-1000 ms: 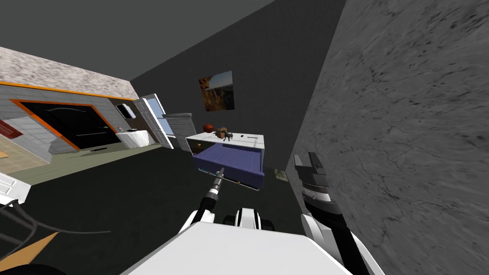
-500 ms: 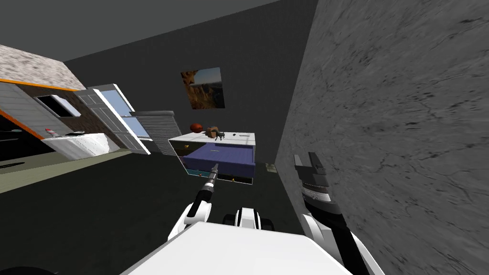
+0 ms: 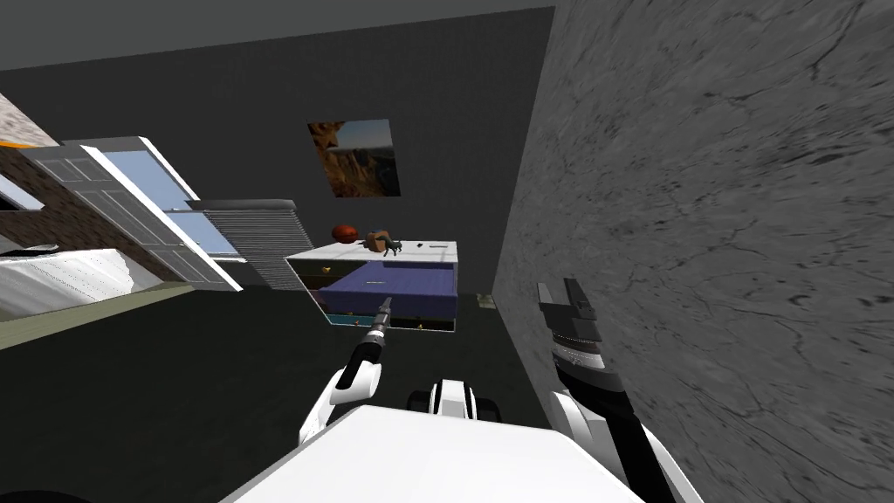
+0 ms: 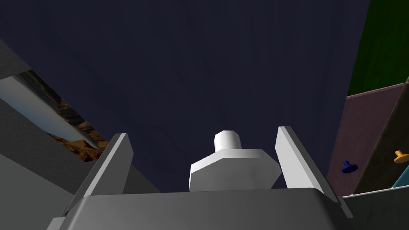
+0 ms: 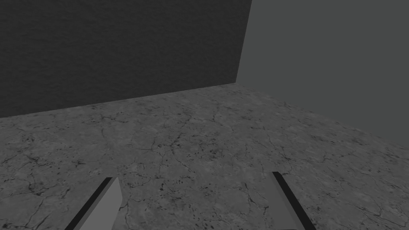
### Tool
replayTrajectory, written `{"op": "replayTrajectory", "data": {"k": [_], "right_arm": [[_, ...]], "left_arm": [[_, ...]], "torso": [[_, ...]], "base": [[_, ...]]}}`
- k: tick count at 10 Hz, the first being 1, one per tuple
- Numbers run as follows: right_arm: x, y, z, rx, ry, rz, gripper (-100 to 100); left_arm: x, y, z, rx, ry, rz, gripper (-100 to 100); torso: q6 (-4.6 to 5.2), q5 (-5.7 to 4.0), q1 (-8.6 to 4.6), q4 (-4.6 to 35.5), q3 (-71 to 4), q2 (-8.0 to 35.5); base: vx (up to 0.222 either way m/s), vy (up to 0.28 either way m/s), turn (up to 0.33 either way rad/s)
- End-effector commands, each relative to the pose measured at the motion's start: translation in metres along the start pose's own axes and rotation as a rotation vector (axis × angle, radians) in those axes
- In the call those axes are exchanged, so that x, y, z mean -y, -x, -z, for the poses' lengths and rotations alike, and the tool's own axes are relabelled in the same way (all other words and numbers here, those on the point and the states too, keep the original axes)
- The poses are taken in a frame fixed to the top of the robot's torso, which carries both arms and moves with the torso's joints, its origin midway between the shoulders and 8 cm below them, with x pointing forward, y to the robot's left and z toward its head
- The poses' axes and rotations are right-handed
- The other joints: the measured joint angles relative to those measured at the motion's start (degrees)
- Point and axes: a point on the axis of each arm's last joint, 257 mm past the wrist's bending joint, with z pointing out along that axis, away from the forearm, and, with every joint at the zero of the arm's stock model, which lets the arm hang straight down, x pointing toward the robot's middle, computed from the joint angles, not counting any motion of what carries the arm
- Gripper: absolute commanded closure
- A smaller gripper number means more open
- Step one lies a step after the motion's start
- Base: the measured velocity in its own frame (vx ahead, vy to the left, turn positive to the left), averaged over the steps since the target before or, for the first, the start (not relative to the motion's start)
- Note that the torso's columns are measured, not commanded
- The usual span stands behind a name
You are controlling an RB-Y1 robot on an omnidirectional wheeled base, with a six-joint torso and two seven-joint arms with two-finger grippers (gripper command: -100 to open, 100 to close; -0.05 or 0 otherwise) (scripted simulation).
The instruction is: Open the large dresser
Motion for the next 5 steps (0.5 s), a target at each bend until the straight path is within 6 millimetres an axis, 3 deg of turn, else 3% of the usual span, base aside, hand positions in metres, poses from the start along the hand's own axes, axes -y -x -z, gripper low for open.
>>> {"op": "replayTrajectory", "data": {"k": [1, 5], "right_arm": [[0.0, 0.0, 0.0, 0.0, 0.0, 0.0, 0], [0.0, 0.0, 0.0, 0.0, 0.0, 0.0, 0]], "left_arm": [[-0.0047, -0.0006, 0.0013, -0.001, 0.011, 0.001, 0], [-0.0129, -0.0004, 0.0036, -0.002, 0.031, 0.001, 0]], "torso": [[0.02, 0.1, 0.11, -0.1, -0.1, -0.2], [0.04, 0.35, 0.39, -0.4, -0.2, -0.4]], "base": [[0.0, 0.0, 0.0], [0.0, 0.0, 0.0]]}}
